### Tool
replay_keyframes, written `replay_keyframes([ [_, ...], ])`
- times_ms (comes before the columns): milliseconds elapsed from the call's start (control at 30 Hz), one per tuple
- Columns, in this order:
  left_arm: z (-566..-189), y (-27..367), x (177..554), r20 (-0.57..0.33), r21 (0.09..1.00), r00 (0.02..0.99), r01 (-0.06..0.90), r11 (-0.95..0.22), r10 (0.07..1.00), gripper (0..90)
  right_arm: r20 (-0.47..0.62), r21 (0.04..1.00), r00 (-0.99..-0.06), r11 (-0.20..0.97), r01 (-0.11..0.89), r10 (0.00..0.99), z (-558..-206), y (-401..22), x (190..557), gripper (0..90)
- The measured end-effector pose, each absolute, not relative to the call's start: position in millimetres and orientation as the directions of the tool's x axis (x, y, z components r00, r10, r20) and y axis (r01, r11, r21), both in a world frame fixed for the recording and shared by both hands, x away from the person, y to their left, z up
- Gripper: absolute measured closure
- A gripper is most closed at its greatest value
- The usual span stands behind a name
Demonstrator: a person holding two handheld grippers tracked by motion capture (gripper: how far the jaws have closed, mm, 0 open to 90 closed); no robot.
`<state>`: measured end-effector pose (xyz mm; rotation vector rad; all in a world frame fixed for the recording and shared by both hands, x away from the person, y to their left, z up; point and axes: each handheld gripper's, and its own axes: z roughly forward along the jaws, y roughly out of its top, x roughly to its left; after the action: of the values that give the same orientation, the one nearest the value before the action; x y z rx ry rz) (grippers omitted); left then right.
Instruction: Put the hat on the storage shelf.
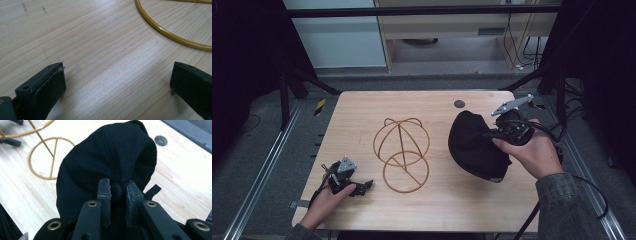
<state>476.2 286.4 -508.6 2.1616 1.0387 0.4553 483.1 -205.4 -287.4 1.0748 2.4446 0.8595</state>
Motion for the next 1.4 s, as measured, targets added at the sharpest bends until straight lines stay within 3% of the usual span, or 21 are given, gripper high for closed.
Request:
replay_keyframes([
  [1400,-509,287,476,0.019,0.711,0.620,0.543,-0.447,0.784,0.0,-0.082,0.769,-0.703,0.493,0.407,0.707,-236,-175,454,77.6],
])
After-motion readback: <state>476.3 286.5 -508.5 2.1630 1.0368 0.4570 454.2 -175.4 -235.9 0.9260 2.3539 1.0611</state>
